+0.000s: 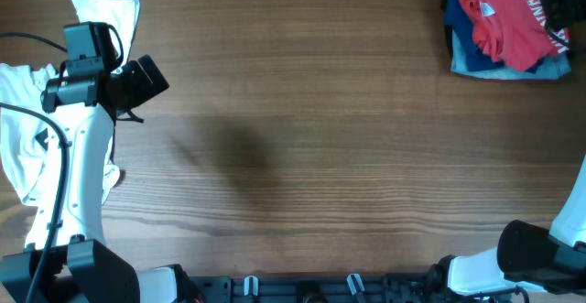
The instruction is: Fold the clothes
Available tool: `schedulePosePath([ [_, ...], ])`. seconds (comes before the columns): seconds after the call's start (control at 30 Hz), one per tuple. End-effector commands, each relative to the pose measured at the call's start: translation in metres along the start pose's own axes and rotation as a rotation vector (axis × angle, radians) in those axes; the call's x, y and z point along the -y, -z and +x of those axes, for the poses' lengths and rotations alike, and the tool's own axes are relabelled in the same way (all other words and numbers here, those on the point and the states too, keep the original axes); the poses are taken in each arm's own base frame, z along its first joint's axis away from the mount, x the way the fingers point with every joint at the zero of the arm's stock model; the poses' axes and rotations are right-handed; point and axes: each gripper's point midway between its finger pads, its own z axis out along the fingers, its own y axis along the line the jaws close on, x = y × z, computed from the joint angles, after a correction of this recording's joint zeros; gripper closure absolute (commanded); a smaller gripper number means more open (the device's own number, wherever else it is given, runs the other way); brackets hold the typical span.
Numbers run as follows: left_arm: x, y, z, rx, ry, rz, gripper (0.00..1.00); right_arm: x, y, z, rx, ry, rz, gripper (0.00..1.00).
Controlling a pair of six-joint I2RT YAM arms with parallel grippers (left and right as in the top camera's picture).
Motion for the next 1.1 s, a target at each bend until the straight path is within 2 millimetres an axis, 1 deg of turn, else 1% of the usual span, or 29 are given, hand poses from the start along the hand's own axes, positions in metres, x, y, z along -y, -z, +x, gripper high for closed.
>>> schedulePosePath([
  [0.0,0.0,-0.001,0.002,-0.007,0.005,0.008,0.0,0.021,0.001,0.008,-0.015,-0.238,0.091,0.0],
  [0.07,0.0,-0.001,0.002,-0.007,0.005,0.008,0.0,0.029,0.002,0.015,-0.04,-0.236,0.126,0.0],
  [0.13,0.0,-0.001,0.002,-0.007,0.005,0.008,0.0,0.036,0.003,0.023,-0.071,-0.161,0.156,0.0],
  [0.2,0.0,-0.001,0.002,-0.007,0.005,0.008,0.0,0.038,0.003,0.027,-0.096,-0.013,0.16,0.0],
  [0.23,0.0,-0.001,0.002,-0.007,0.005,0.008,0.0,0.036,0.002,0.03,-0.109,0.095,0.15,0.0],
  [0.27,0.0,-0.001,0.002,-0.007,0.005,0.008,0.0,0.031,0.0,0.033,-0.121,0.211,0.134,0.0],
  [0.37,0.0,-0.001,0.002,-0.007,0.005,0.008,0.0,0.016,-0.008,0.041,-0.137,0.472,0.079,0.0],
  [0.4,0.0,-0.001,0.002,-0.007,0.005,0.008,0.0,0.005,-0.007,0.047,-0.135,0.601,0.044,0.0],
  [0.43,0.0,-0.001,0.002,-0.007,0.005,0.008,0.0,-0.001,-0.007,0.051,-0.134,0.675,0.023,0.0],
  [0.53,0.0,-0.001,0.002,-0.007,0.005,0.008,0.0,-0.025,-0.004,0.066,-0.11,0.967,-0.064,0.0],
  [0.6,0.0,-0.001,0.002,-0.007,0.005,0.008,0.0,-0.036,-0.003,0.075,-0.082,1.084,-0.11,0.0],
  [0.7,0.0,-0.001,0.002,-0.007,0.005,0.008,0.0,-0.037,-0.004,0.082,-0.04,1.124,-0.149,0.0],
  [0.8,0.0,-0.001,0.002,-0.007,0.005,0.008,0.0,-0.02,-0.015,0.093,0.014,1.097,-0.188,0.0],
  [0.87,0.0,-0.001,0.002,-0.007,0.005,0.008,0.0,-0.003,-0.023,0.1,0.051,1.066,-0.211,0.0],
  [1.0,0.0,-0.001,0.002,-0.007,0.005,0.008,0.0,0.038,-0.035,0.125,0.089,1.046,-0.239,0.0],
  [1.07,0.0,-0.001,0.002,-0.007,0.005,0.008,0.0,0.072,-0.036,0.144,0.1,1.049,-0.192,0.0],
])
